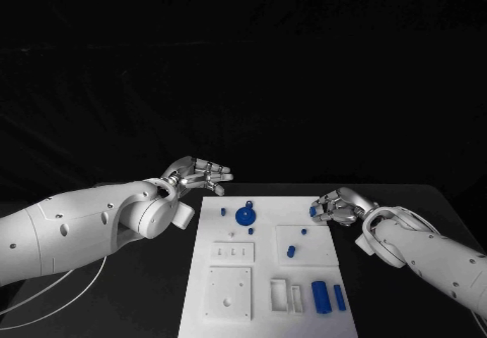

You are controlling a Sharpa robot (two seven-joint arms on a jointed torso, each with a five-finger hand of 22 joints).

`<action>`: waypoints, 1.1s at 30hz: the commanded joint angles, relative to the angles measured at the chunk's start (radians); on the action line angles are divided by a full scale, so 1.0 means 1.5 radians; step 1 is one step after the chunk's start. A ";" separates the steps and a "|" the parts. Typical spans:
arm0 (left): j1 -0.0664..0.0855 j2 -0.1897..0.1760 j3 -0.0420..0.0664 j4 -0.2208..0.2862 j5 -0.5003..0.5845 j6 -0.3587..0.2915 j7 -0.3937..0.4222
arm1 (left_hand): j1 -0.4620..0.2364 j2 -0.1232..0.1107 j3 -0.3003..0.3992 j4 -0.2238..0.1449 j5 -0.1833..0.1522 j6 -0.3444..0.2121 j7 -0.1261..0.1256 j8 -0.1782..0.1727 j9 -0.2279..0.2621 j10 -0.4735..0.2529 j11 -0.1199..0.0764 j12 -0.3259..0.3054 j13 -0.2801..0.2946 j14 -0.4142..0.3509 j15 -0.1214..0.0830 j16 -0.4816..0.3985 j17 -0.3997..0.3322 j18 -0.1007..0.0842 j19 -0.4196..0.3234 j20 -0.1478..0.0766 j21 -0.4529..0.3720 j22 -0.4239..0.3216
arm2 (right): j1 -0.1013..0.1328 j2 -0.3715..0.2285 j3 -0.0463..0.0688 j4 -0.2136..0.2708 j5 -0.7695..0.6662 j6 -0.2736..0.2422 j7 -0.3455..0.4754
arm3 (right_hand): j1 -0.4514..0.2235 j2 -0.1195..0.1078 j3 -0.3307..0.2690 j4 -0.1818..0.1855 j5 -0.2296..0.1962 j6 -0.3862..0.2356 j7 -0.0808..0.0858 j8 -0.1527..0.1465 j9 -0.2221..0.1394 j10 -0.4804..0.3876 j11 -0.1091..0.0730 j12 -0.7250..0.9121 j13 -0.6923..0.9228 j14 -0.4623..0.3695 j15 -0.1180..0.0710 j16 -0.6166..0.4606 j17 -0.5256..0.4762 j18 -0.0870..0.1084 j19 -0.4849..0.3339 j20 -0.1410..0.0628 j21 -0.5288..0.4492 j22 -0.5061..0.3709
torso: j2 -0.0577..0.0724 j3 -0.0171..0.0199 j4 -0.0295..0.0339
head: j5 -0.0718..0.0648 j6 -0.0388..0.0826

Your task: Assemble the parts on the task board

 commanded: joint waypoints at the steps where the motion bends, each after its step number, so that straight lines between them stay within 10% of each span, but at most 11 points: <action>1: 0.000 -0.001 0.001 0.001 -0.003 -0.001 -0.001 | 0.006 0.001 0.000 -0.002 -0.002 -0.005 0.002 0.001 0.000 -0.004 0.001 -0.001 0.001 0.004 -0.001 0.000 0.001 -0.001 0.005 0.000 -0.003 0.001 | -0.004 0.002 -0.001 -0.001 0.006 0.031 0.006 | -0.004 0.007 0.004 -0.010 -0.004 0.008 -0.001 0.001 0.001 -0.002 -0.003 0.003 0.001 0.000 -0.003 0.003 0.001 0.000 -0.002 -0.003 0.003 0.069 | 0.000 0.0006 -0.0003 | 0.003 0.003; 19: 0.000 -0.002 0.001 -0.001 -0.004 -0.011 -0.011 | 0.008 0.004 0.001 -0.004 -0.001 -0.005 0.002 0.001 0.000 -0.003 0.000 -0.001 0.001 0.005 -0.001 0.002 0.002 -0.001 0.005 -0.001 0.000 0.002 | -0.006 0.007 -0.001 0.000 0.007 0.031 0.008 | -0.003 0.024 0.031 -0.013 -0.036 0.029 -0.003 0.002 0.002 0.000 -0.003 0.006 0.004 0.002 -0.003 0.007 0.007 0.000 -0.002 -0.003 0.010 0.070 | -0.001 0.0003 0.0000 | 0.003 -0.001; 26: 0.000 -0.002 0.001 -0.002 -0.004 -0.010 -0.012 | 0.008 0.006 0.000 -0.005 -0.001 -0.004 0.002 0.001 0.000 -0.003 0.000 -0.001 0.001 0.004 -0.002 0.003 0.003 -0.001 0.004 -0.001 0.003 0.005 | -0.006 0.007 -0.001 -0.003 0.017 0.007 0.007 | -0.009 0.054 0.076 -0.008 -0.096 0.079 -0.010 0.003 0.005 0.002 -0.004 0.008 0.006 0.003 -0.004 0.009 0.009 0.000 0.000 -0.004 0.014 0.071 | 0.000 0.0006 -0.0004 | 0.003 -0.002; 33: 0.000 0.000 0.001 -0.003 -0.004 -0.008 -0.014 | 0.008 0.007 0.000 -0.005 -0.001 -0.003 0.001 0.001 0.000 -0.002 0.000 -0.001 0.001 0.004 -0.002 0.004 0.003 -0.001 0.003 -0.001 0.004 0.006 | -0.006 0.007 -0.001 -0.003 0.020 -0.025 0.002 | -0.017 0.052 0.141 -0.003 -0.142 0.109 -0.016 0.002 0.007 0.011 -0.009 0.011 0.010 0.005 -0.008 0.011 0.013 -0.002 0.002 -0.008 0.022 0.072 | -0.001 0.0004 0.0004 | 0.003 -0.003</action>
